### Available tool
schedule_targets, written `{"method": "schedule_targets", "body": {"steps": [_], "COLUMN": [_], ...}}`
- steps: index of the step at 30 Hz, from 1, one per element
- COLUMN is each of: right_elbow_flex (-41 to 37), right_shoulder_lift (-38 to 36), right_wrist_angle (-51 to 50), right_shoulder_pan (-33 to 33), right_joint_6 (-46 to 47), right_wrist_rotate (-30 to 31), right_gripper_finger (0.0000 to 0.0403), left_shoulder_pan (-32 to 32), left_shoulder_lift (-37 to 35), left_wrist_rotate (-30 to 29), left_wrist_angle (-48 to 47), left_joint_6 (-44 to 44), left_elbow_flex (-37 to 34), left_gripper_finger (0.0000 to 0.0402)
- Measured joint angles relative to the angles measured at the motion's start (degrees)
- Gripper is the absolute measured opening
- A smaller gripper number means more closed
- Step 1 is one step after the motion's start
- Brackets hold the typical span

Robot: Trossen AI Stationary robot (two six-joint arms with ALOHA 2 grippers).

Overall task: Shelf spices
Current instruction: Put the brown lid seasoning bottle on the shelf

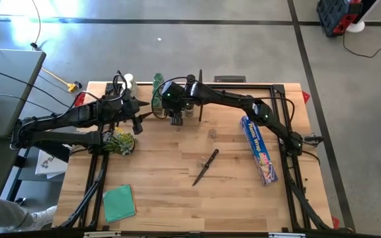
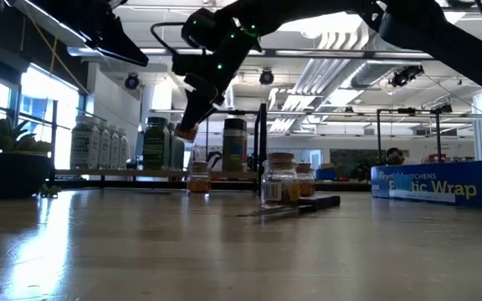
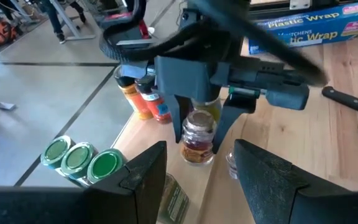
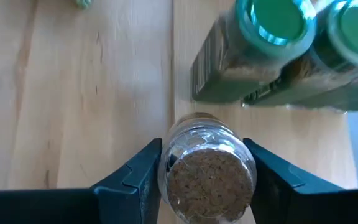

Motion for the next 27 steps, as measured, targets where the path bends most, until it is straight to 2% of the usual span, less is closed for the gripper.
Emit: {"method": "schedule_targets", "body": {"steps": [11,25,27], "right_elbow_flex": [0.1,0.1,0.1], "right_shoulder_lift": [2.5,3.1,3.1], "right_wrist_angle": [0.3,-0.8,-0.9], "right_shoulder_pan": [-0.1,-0.1,-0.1], "right_joint_6": [0.1,-1.5,-1.6], "right_wrist_rotate": [-0.2,3.6,4.6], "right_gripper_finger": [0.0168,0.0168,0.0185], "left_shoulder_pan": [0.0,0.0,0.0], "left_shoulder_lift": [0.2,0.2,0.2], "left_wrist_rotate": [0.0,0.0,0.0], "left_wrist_angle": [0.0,0.0,0.0], "left_joint_6": [0.0,0.0,0.0], "left_elbow_flex": [0.0,0.0,0.0], "left_gripper_finger": [0.0183,0.0183,0.0183]}}
